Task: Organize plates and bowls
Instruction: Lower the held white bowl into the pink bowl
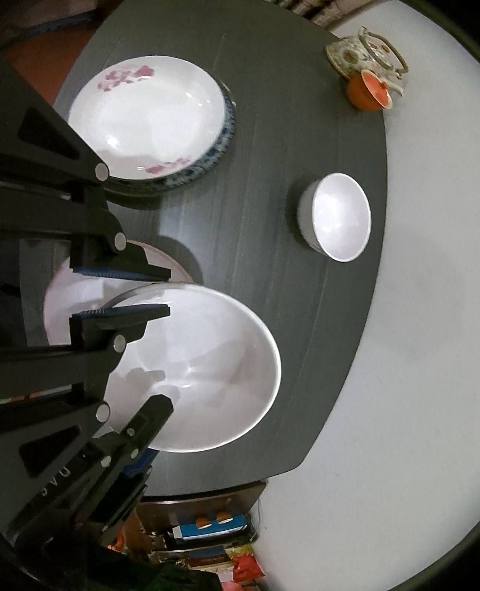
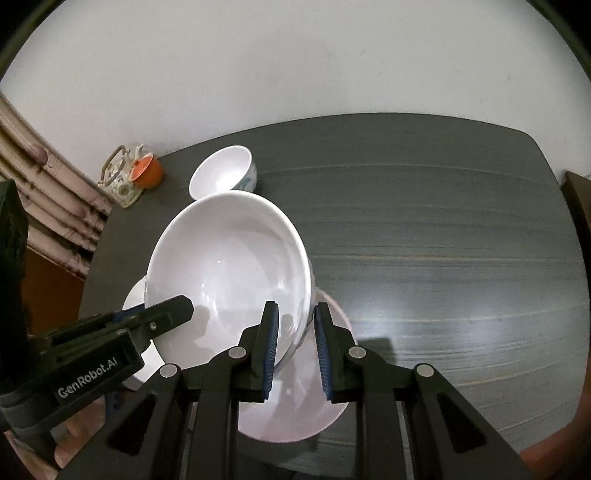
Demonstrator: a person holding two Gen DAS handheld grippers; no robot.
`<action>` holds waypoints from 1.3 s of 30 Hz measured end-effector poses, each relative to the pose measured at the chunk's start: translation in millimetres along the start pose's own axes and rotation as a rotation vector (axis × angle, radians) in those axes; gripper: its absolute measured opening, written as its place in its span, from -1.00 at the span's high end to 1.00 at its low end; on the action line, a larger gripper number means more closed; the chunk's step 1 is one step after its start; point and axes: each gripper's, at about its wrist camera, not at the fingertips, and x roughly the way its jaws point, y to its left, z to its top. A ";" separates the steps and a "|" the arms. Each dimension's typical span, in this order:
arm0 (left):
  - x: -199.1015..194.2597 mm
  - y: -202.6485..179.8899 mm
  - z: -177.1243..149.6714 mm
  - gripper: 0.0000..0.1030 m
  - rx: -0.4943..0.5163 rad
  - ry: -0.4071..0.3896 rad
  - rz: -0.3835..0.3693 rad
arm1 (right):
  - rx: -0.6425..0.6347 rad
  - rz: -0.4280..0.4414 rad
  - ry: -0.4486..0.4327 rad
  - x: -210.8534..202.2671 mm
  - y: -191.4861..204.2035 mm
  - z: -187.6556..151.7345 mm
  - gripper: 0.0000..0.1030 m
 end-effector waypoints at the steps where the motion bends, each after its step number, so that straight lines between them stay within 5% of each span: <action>1: -0.1 0.7 -2.3 0.76 -0.002 0.003 0.001 | -0.001 0.000 0.001 -0.2 1.7 -3.0 0.63; 22: 41.4 8.8 -39.7 0.75 -0.018 0.093 0.060 | 0.017 -0.034 0.116 36.6 -8.7 -43.9 0.63; 39: 54.1 -11.1 -40.2 0.75 0.004 0.063 0.134 | 0.018 -0.048 0.136 45.3 -11.2 -47.0 0.59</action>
